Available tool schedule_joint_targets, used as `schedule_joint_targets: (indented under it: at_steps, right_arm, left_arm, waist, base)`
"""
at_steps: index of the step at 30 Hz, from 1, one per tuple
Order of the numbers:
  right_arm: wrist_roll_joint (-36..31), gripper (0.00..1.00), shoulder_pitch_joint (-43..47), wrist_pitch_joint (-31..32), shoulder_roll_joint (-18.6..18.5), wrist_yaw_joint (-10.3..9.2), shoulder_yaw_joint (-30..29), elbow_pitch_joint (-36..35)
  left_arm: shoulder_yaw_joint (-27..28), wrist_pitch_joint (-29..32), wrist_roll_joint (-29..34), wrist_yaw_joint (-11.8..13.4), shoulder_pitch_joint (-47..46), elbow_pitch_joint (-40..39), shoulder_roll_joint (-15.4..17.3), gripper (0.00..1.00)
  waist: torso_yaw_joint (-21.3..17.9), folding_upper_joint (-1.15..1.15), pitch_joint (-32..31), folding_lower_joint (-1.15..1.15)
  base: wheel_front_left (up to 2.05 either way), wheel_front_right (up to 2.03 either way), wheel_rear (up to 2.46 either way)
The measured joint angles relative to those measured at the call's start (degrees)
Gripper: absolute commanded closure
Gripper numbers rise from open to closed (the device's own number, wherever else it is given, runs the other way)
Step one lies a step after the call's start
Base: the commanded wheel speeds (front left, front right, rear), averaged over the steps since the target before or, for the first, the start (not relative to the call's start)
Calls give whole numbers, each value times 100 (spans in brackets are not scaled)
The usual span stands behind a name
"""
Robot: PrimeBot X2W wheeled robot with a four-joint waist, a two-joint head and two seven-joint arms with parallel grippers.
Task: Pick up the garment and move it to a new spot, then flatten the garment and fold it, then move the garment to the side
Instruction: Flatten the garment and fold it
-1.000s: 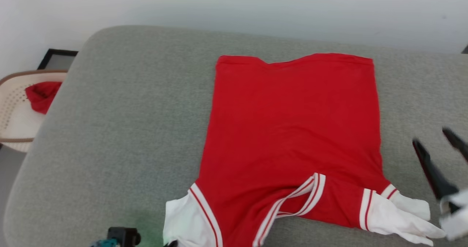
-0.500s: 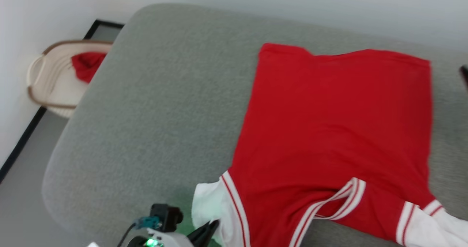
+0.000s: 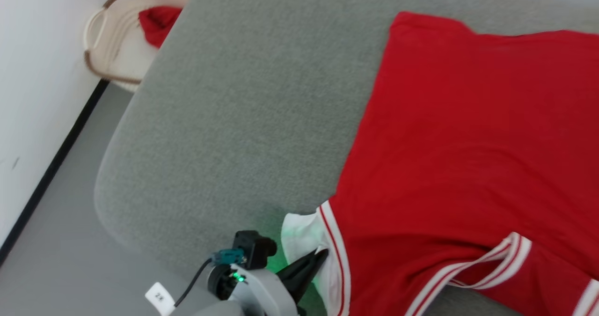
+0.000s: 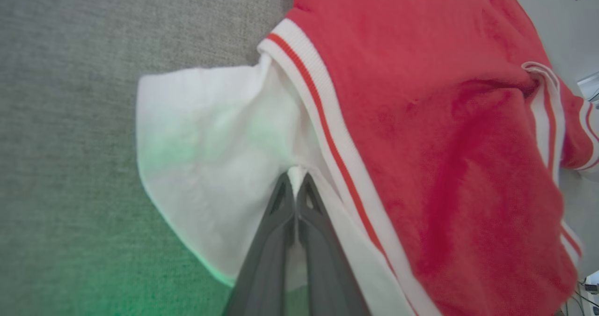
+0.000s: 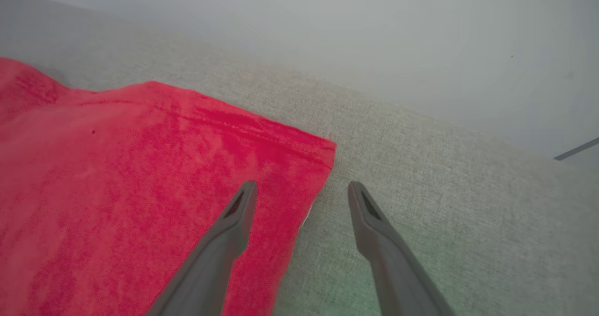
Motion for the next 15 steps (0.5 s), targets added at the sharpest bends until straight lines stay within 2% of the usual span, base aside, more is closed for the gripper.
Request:
schedule_joint_targets:
  at_steps: [9, 10, 11, 12, 15]
  right_arm:
    - [-21, 0, -738, 837, 274, -2, -93, 1089]
    - [-26, 22, -842, 948, 291, -3, -111, 1198]
    - [-67, 73, -931, 1031, 303, -5, -101, 1263]
    - [-104, 100, -1008, 1099, 319, -8, -94, 1329]
    - [-165, 100, -1201, 1273, 409, -18, -90, 1515]
  left_arm:
    - [166, -57, 253, -354, -108, 358, -414, 100]
    - [189, -58, 264, -381, -109, 387, -446, 100]
    - [208, -65, 279, -414, -109, 417, -475, 100]
    - [225, -66, 288, -433, -108, 448, -504, 100]
    - [288, -74, 319, -503, -96, 547, -564, 100]
  waist:
    - [402, 0, 405, 0]
    - [433, 0, 435, 0]
    - [459, 0, 460, 0]
    - [481, 0, 480, 0]
    - [506, 0, 485, 0]
  base:
    - [0, 0, 0]
    - [0, 0, 0]
    - [0, 0, 0]
    - [0, 0, 0]
    - [0, 0, 0]
